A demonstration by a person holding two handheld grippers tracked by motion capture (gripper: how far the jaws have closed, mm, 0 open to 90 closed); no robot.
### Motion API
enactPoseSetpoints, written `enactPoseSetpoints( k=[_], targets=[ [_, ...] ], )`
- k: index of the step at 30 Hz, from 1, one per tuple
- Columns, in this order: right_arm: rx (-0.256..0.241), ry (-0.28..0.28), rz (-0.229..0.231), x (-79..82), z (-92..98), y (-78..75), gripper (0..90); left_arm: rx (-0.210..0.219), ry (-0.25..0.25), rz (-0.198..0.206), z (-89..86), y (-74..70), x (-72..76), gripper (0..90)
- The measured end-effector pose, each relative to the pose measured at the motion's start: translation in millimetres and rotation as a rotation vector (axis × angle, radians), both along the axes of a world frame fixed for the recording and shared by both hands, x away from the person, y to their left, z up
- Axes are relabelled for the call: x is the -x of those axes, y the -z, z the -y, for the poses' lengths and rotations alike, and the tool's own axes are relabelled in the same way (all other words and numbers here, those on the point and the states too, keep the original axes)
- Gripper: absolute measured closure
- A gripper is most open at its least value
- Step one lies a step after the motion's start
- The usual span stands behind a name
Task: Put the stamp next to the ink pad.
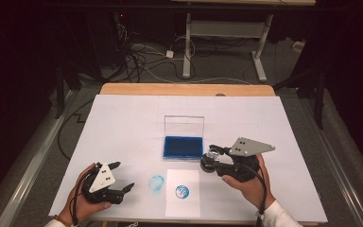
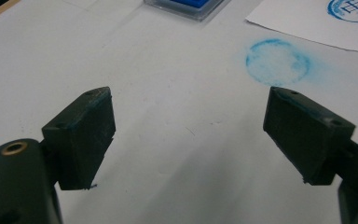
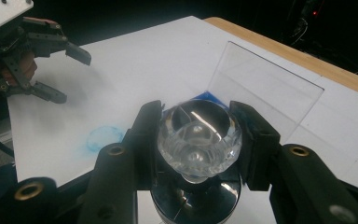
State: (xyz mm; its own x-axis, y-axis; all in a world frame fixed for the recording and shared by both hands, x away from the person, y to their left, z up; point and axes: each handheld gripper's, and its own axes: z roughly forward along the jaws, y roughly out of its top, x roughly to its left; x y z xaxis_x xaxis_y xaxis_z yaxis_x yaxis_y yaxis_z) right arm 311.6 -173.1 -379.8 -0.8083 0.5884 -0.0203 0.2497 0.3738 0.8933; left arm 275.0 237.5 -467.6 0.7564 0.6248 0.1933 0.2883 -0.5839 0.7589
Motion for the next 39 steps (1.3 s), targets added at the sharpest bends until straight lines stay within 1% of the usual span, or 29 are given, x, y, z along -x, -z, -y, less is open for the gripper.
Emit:
enactPoseSetpoints(
  k=[5,11,14,22,24,26,28,30,34,37,39],
  targets=[
    [0.011,0.015,0.004,-1.9,3.8,-0.9,57.1,0.005,0.003,-0.015,0.4,1.5,-1.0,16.2],
    [0.011,0.048,0.005,-5.8,11.3,-2.3,57.1,-0.004,0.012,-0.009,2.5,0.9,-1.3,16.2],
    [0.021,0.059,0.009,-6.7,14.8,-2.7,57.1,-0.001,0.015,-0.008,2.1,0.3,-0.1,16.2],
    [0.030,0.103,0.022,-13.3,23.8,-6.3,57.1,0.000,0.000,0.001,1.4,-2.4,2.4,16.2],
    [0.031,0.110,0.032,-16.4,24.7,-8.4,57.0,0.007,-0.004,-0.001,1.2,-2.5,1.8,16.2],
    [0.022,0.118,0.030,-19.8,24.9,-9.5,57.1,0.004,-0.002,-0.002,1.3,-2.5,1.1,16.2],
    [0.033,0.124,0.031,-23.1,23.2,-8.3,57.1,0.004,-0.002,-0.005,1.3,-2.4,0.6,16.2],
    [0.043,0.124,0.021,-27.0,21.7,-5.7,57.0,0.002,-0.002,-0.005,1.4,-2.3,0.6,16.2],
    [0.048,0.134,0.003,-33.0,19.7,-0.6,57.1,0.002,-0.003,-0.004,1.3,-2.5,1.0,16.2],
    [0.053,0.136,0.002,-35.8,18.6,0.8,57.1,0.000,-0.003,-0.005,1.0,-2.5,0.5,16.2],
    [0.053,0.138,0.001,-38.2,18.2,1.4,57.1,0.008,-0.007,-0.008,0.2,-2.5,0.1,16.2]
  ],
)
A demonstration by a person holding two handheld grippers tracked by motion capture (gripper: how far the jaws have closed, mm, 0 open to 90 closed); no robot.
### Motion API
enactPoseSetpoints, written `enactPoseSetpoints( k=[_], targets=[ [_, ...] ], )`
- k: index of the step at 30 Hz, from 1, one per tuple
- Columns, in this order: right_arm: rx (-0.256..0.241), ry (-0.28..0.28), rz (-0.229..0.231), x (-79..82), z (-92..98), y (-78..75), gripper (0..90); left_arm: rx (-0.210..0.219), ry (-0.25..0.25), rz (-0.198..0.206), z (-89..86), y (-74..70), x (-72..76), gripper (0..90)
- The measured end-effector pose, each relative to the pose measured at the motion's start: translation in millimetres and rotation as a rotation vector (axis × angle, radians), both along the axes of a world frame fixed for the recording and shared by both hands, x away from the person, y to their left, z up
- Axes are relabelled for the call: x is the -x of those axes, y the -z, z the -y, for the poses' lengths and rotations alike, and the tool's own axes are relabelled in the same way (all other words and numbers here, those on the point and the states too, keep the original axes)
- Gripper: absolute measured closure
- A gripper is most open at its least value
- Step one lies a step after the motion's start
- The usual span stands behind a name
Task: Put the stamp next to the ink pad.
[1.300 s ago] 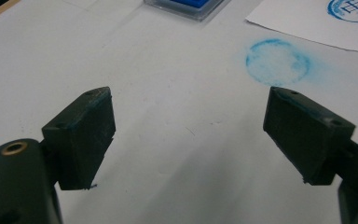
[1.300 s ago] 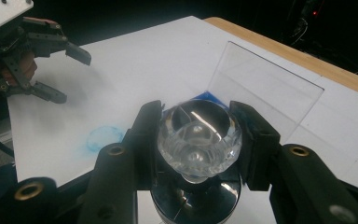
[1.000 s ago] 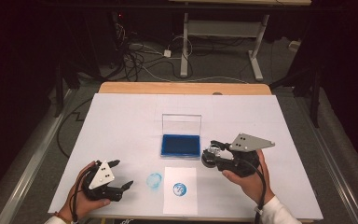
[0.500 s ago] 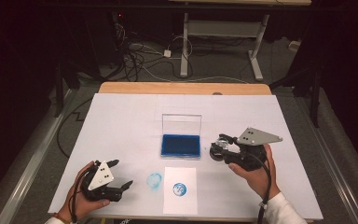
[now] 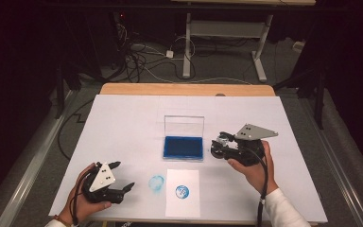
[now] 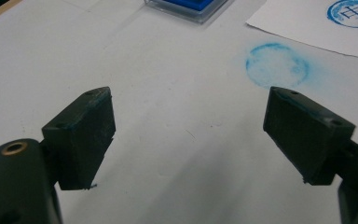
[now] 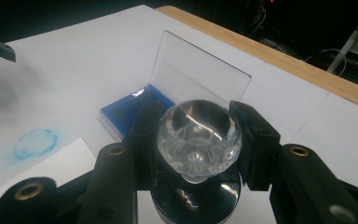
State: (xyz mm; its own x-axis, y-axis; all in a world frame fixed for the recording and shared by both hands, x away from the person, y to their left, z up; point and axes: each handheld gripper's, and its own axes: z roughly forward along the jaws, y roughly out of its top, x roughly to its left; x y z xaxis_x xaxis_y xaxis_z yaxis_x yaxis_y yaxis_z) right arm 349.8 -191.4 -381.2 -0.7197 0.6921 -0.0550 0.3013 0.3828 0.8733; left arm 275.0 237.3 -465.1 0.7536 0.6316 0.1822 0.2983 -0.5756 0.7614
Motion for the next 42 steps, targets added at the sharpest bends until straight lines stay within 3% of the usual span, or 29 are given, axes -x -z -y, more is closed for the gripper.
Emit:
enactPoseSetpoints(
  k=[11,21,24,35,42],
  targets=[
    [0.019,0.033,-0.040,-23.6,-7.8,13.1,57.0,-0.004,0.001,-0.001,0.2,0.4,-0.6,16.2],
    [0.055,0.085,-0.083,-45.6,-14.1,33.1,56.9,-0.001,0.000,0.001,-1.3,-0.2,-0.4,16.2],
    [0.045,0.093,-0.104,-50.9,-14.3,39.9,57.0,-0.008,0.002,-0.003,-0.5,0.6,-0.9,16.2],
    [0.083,0.100,-0.147,-58.3,-20.4,60.6,56.7,-0.014,0.008,-0.004,0.1,1.0,-0.9,16.2],
    [0.087,0.108,-0.155,-56.7,-20.5,63.6,54.5,-0.018,0.011,-0.006,0.3,1.3,-0.5,16.2]
  ],
)
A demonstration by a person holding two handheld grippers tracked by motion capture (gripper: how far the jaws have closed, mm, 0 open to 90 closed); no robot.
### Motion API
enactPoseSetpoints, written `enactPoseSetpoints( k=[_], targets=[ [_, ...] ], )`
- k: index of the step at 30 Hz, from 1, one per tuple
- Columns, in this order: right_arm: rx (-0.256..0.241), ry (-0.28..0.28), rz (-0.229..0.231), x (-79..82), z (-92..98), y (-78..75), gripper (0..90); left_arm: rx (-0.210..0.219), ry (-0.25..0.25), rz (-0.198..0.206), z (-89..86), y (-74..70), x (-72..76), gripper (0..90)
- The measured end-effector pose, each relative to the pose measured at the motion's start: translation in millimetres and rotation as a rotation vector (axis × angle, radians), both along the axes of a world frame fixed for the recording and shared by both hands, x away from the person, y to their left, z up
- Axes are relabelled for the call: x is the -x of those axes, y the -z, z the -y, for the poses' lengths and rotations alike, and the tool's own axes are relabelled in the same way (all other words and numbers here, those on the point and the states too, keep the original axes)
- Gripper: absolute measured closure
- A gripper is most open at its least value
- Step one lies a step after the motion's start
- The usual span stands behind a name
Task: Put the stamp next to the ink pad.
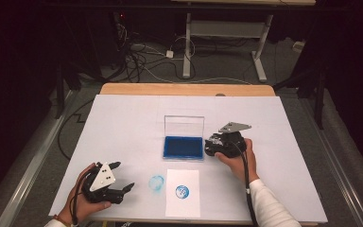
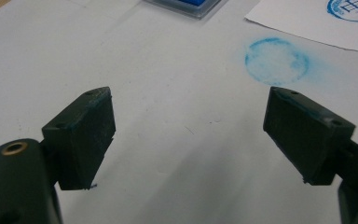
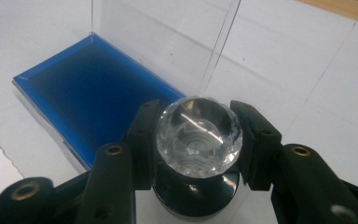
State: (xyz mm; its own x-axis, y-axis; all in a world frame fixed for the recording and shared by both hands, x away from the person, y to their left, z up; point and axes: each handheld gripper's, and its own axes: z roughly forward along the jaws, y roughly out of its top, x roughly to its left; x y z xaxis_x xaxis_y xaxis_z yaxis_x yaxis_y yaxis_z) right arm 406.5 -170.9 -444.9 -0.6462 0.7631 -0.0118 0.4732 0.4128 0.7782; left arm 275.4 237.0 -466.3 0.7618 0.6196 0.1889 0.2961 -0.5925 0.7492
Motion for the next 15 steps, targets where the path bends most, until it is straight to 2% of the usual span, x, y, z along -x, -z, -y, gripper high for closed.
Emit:
enactPoseSetpoints(
  k=[3,8,12,13,15],
  targets=[
    [0.015,-0.003,-0.002,0.1,-0.5,1.0,53.7,-0.001,0.003,0.001,0.0,-0.1,0.3,16.2],
    [0.023,-0.007,0.022,2.5,-1.9,-3.5,45.8,0.002,0.001,-0.001,0.2,0.0,-0.2,16.2],
    [0.030,-0.020,0.063,6.0,-2.3,-10.0,43.1,-0.001,0.001,-0.002,1.3,0.2,-0.2,16.2],
    [0.036,-0.023,0.087,7.1,-2.3,-12.5,42.1,0.000,0.000,-0.003,1.3,0.2,-0.3,16.2],
    [0.013,-0.030,0.114,9.0,-1.2,-17.9,39.9,0.002,0.000,-0.004,1.3,0.5,-0.5,16.2]
  ],
)
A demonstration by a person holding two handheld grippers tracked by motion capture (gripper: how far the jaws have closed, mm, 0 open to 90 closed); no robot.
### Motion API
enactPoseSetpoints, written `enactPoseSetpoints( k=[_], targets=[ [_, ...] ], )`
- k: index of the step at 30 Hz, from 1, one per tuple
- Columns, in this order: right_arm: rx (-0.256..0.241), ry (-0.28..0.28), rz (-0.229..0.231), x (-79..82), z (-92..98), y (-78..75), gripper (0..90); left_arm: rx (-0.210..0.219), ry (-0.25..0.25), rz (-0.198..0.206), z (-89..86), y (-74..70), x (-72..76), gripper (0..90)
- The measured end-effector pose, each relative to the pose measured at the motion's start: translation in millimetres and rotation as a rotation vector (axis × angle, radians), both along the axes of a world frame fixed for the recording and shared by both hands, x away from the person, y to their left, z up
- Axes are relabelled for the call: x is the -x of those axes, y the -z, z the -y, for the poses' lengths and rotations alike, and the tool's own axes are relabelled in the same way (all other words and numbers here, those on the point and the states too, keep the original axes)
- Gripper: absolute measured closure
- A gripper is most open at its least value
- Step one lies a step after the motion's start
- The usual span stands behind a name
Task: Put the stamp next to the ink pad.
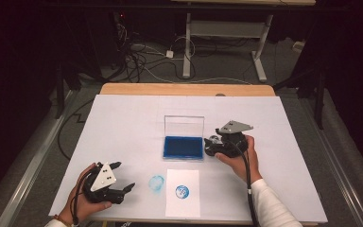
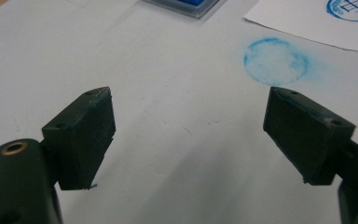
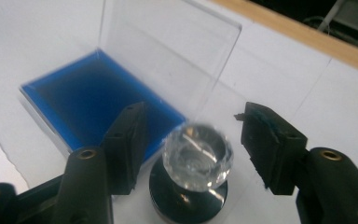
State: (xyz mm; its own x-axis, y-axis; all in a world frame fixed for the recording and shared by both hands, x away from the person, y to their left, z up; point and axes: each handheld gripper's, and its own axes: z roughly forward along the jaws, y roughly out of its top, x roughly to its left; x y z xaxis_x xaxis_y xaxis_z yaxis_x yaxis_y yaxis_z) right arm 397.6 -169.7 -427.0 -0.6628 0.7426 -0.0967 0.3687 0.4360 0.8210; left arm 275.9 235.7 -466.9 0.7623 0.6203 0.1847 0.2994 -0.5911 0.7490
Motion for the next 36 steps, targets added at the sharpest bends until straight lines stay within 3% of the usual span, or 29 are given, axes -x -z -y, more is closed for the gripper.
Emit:
enactPoseSetpoints(
  k=[13,23,29,36],
  targets=[
    [-0.056,-0.001,0.082,5.7,5.9,-16.4,28.4,-0.018,0.006,-0.005,1.1,1.5,-0.8,16.2],
    [-0.013,0.032,0.103,7.6,1.1,-18.1,18.6,-0.023,0.007,-0.004,0.3,1.4,-0.7,16.2],
    [-0.021,0.021,0.118,12.1,1.3,-22.6,20.0,-0.024,0.007,-0.004,0.6,1.3,-0.5,16.2],
    [0.002,0.032,0.130,19.7,3.1,-32.4,21.4,-0.030,0.010,-0.005,1.7,1.6,-0.4,16.2]
  ],
)
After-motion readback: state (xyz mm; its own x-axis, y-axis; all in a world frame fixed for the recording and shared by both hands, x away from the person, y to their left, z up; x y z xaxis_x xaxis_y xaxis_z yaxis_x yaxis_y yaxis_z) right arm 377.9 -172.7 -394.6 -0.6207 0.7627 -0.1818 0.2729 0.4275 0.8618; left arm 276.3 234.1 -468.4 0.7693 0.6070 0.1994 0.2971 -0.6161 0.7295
